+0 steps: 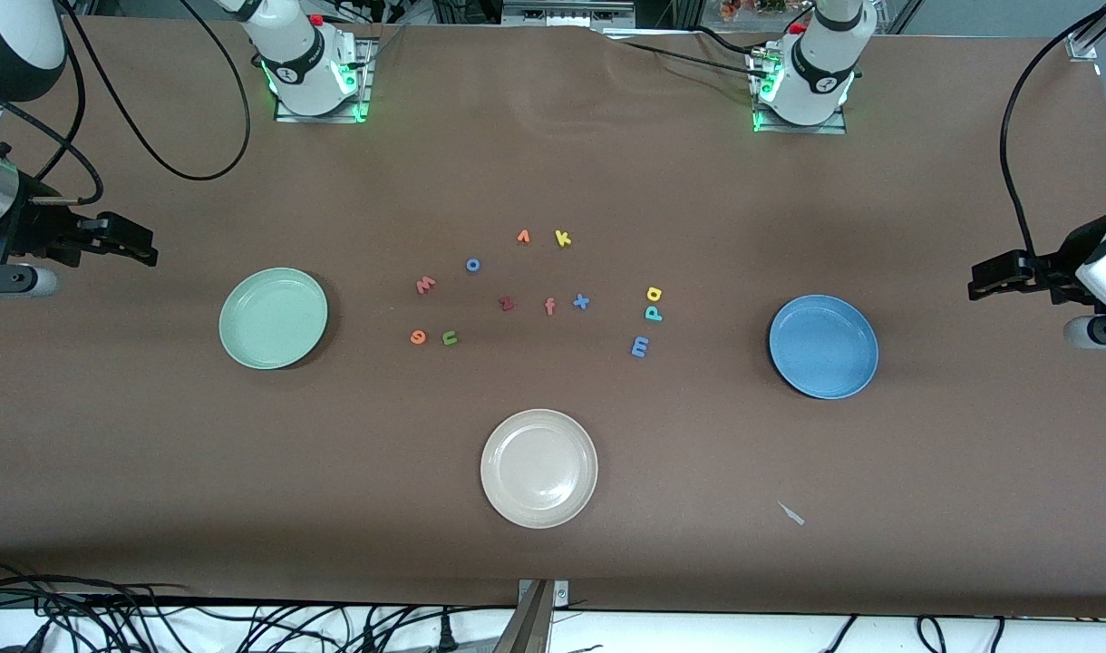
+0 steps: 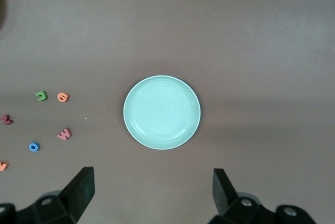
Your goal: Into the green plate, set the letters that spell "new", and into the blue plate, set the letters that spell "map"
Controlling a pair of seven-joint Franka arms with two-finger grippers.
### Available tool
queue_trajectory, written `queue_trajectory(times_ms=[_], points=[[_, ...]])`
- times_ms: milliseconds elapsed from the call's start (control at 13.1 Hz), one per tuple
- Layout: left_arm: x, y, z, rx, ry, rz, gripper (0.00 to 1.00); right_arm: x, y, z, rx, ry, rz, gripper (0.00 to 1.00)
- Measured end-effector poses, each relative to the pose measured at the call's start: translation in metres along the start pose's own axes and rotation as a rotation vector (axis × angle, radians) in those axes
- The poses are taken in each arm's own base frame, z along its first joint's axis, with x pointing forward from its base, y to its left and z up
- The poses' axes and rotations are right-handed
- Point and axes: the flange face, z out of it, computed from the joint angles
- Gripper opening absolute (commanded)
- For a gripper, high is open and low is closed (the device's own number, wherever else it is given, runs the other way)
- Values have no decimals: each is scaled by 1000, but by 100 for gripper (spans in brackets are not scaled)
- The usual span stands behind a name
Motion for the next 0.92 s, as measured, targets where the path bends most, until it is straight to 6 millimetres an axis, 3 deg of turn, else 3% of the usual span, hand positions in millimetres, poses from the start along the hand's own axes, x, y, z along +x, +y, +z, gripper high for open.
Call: queue_trajectory(times_ms=[153,306,613,919], points=[[0,7,2,-2,-5,12,100,0,0,0,0,0,0,100],[1,26,11,-7,-25,46,100,0,-1,0,0,-1,-1,100],[-3,97,46,-18,-106,50,100,2,-11,5,0,-9,-20,100],[-7,163,99,-18,-128,-11,100,18,-34,45,3,-68,-56,100]])
